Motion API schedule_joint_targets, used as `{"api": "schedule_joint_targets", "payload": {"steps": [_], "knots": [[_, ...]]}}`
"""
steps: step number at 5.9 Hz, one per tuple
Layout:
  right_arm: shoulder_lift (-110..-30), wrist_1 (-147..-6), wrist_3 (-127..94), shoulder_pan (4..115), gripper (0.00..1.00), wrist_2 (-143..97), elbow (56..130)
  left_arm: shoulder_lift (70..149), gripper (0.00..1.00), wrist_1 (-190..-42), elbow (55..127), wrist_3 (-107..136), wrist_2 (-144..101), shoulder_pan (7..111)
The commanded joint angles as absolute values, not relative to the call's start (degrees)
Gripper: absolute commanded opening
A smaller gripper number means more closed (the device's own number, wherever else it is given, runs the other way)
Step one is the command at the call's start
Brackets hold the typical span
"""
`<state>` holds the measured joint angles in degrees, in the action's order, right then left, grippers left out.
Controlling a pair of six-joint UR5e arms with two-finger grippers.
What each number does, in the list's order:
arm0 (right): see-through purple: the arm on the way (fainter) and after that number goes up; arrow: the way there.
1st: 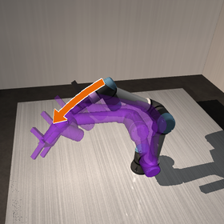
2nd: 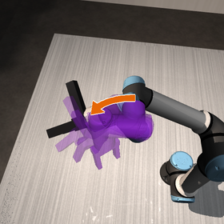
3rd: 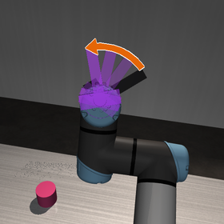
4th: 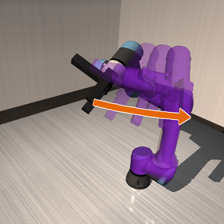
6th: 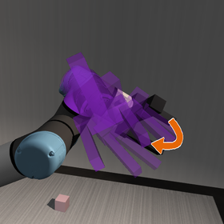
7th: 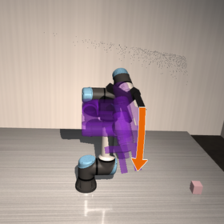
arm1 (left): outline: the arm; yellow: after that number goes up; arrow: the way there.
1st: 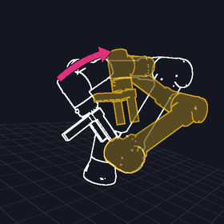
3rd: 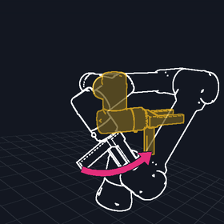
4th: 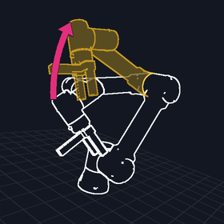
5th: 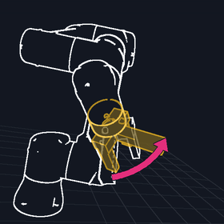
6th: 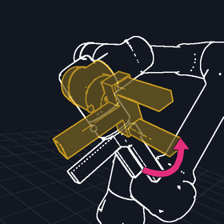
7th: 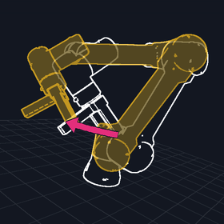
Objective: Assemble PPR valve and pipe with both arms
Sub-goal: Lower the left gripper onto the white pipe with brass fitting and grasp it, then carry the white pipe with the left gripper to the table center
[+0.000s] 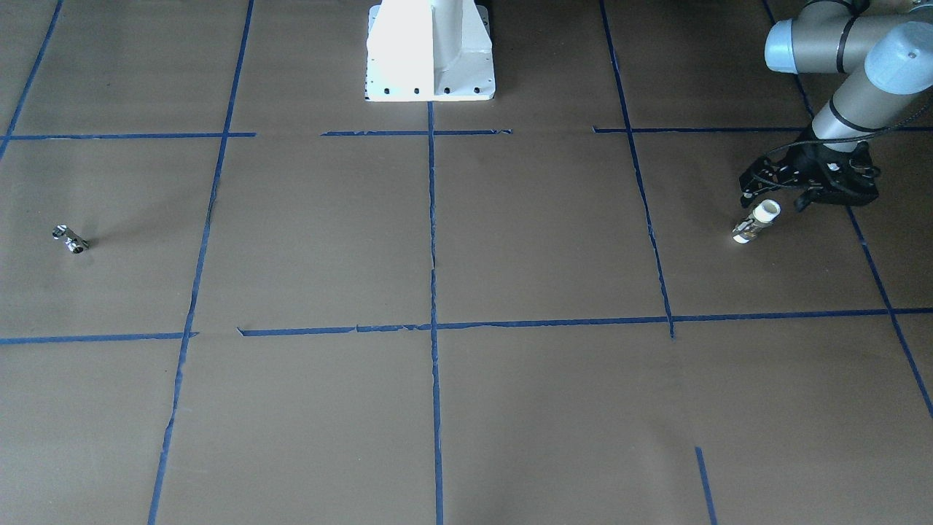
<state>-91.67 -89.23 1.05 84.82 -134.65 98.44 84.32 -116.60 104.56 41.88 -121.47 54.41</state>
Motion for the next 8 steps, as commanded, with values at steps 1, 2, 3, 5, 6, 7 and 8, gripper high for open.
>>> {"api": "schedule_joint_targets", "payload": {"steps": [1, 2, 3, 5, 6, 7, 8], "knots": [[-91.7, -89.2, 1.1, 84.8, 1.0, -134.6, 98.5, 84.5, 0.04, -116.5, 104.7, 42.3, -121.5, 54.4], [-91.7, -89.2, 1.1, 84.8, 1.0, -134.6, 98.6, 84.5, 0.0, -116.5, 104.9, 42.3, -121.5, 54.6], [-91.8, -89.3, 1.1, 84.8, 1.0, -134.6, 98.5, 84.2, 0.0, -116.1, 106.2, 42.3, -121.5, 54.7], [-91.8, -89.3, 1.1, 84.8, 1.0, -134.7, 98.5, 86.4, 0.0, -104.9, 114.6, 42.8, -121.7, 55.1], [-91.8, -89.3, 1.1, 84.8, 1.0, -134.7, 98.4, 93.4, 0.0, -92.5, 119.4, 46.5, -121.6, 54.8], [-91.8, -89.3, 1.1, 84.7, 1.0, -134.7, 98.3, 103.6, 0.0, -82.1, 119.6, 52.8, -121.5, 52.8], [-91.8, -89.3, 1.1, 84.8, 1.0, -134.7, 98.3, 110.6, 0.0, -76.1, 119.2, 60.7, -120.1, 47.6]]}}
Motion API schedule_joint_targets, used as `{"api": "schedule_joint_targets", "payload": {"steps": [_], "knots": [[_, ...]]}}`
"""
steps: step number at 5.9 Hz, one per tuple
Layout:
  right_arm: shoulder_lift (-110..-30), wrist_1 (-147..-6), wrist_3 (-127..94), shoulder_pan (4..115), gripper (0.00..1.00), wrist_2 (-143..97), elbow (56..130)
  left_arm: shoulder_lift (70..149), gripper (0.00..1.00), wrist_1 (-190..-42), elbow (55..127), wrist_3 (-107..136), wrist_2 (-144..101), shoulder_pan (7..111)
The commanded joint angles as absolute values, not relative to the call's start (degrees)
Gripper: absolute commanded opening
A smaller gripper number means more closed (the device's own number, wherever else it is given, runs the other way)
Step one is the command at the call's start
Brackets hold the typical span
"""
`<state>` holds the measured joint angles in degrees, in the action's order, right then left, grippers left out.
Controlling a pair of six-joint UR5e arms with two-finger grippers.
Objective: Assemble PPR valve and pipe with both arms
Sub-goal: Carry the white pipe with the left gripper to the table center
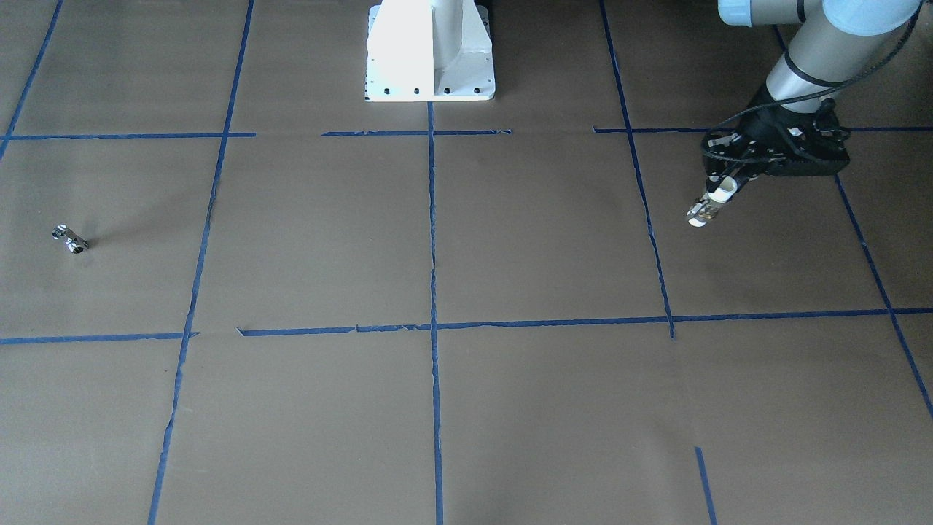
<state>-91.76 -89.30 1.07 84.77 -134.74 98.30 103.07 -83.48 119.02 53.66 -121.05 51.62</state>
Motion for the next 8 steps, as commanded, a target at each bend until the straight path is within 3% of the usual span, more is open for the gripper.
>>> {"api": "schedule_joint_targets", "payload": {"steps": [1, 2, 4, 6, 8], "knots": [[-91.8, -89.3, 1.1, 84.8, 1.0, -134.7, 98.2, 116.5, 0.0, -75.9, 117.4, 74.7, -115.9, 39.3], [-91.8, -89.3, 1.1, 84.8, 1.0, -134.7, 98.2, 123.3, 0.0, -76.1, 112.3, 81.2, -113.2, 35.5], [-91.8, -89.3, 1.1, 84.8, 1.0, -134.7, 98.2, 138.8, 0.0, -78.5, 95.4, 91.9, -108.7, 31.5], [-91.8, -89.3, 1.1, 84.8, 1.0, -134.7, 98.1, 142.3, 0.0, -84.2, 87.6, 93.2, -107.5, 29.9], [-92.0, -89.3, 1.1, 84.8, 1.0, -134.7, 98.1, 143.8, 0.0, -84.5, 85.1, 94.1, -107.5, 29.1]]}}
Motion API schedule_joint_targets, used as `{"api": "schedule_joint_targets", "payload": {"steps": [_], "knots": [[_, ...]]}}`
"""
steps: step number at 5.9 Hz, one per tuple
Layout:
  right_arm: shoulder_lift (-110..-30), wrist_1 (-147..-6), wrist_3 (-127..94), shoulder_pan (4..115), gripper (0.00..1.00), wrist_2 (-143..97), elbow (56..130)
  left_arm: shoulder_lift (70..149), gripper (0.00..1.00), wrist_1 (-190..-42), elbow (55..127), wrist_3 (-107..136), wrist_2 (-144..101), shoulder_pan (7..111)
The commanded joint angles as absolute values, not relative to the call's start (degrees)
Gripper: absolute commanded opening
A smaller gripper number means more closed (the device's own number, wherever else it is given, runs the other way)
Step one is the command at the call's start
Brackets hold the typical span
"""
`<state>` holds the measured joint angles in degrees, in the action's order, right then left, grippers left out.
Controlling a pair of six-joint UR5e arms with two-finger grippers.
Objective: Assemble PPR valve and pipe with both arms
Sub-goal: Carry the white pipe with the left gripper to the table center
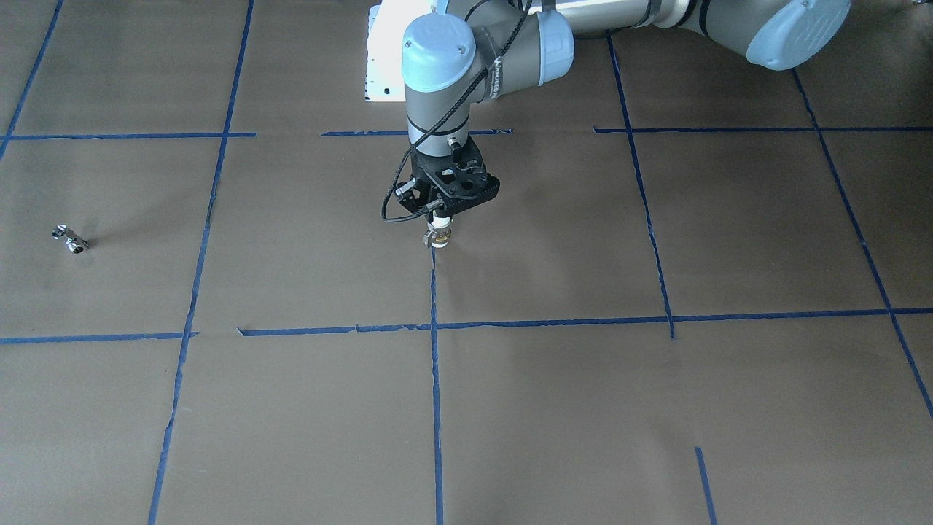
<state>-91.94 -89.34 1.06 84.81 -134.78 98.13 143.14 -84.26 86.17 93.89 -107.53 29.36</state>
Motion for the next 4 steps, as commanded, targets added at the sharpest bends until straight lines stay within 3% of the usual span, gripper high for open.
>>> {"api": "schedule_joint_targets", "payload": {"steps": [1, 4], "knots": [[-92.0, -89.4, 1.1, 84.8, 1.0, -134.7, 98.1, 143.8, 0.02, -84.5, 85.1, 93.9, -107.5, 28.8], [-92.0, -89.3, 1.1, 84.8, 1.0, -134.7, 98.0, 143.5, 0.16, -84.5, 84.9, 93.5, -107.4, 28.2]]}}
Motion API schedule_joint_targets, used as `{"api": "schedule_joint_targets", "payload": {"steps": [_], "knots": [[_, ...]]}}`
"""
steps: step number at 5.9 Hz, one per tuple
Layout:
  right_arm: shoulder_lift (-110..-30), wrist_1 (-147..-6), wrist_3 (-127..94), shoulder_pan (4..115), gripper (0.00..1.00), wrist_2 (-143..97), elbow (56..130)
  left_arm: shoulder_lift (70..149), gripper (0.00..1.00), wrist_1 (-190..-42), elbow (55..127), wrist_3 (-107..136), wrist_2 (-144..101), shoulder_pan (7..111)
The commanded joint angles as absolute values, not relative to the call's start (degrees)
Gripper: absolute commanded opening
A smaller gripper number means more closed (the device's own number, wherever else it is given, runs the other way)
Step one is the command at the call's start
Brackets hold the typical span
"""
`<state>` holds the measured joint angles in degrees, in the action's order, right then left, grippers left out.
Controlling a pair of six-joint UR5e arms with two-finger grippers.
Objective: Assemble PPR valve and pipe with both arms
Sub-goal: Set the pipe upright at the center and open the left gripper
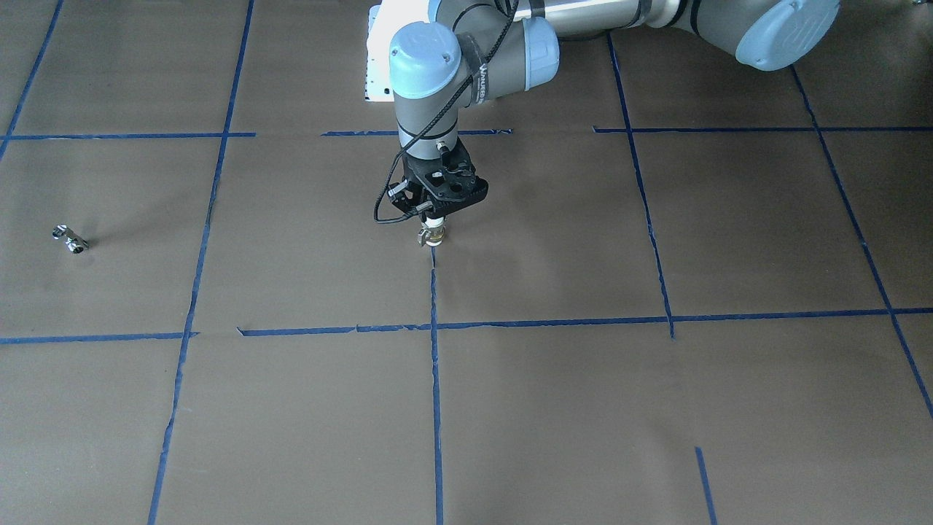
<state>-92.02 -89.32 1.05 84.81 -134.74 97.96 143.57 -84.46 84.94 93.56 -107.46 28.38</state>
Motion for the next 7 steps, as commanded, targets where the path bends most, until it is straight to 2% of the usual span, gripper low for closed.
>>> {"api": "schedule_joint_targets", "payload": {"steps": [1, 2, 3, 5, 6, 7], "knots": [[-92.0, -89.3, 1.1, 84.8, 1.0, -134.7, 97.9, 143.5, 0.24, -84.5, 84.9, 92.6, -107.5, 28.2], [-92.0, -89.3, 1.1, 84.8, 1.0, -134.7, 98.0, 143.4, 0.4, -85.0, 84.9, 90.4, -107.5, 28.2], [-92.0, -89.3, 1.1, 84.8, 1.0, -134.7, 98.0, 143.3, 0.99, -85.7, 85.1, 88.7, -107.3, 28.2], [-91.9, -89.3, 1.1, 84.8, 1.0, -134.7, 98.0, 143.3, 1.0, -84.6, 88.0, 83.4, -107.4, 29.1], [-91.9, -89.3, 1.1, 84.8, 1.0, -134.7, 98.0, 140.0, 1.0, -83.8, 91.7, 78.1, -107.5, 30.2], [-91.8, -89.3, 1.1, 84.7, 1.0, -134.7, 98.0, 134.0, 1.0, -79.8, 98.5, 68.6, -107.5, 31.5]]}}
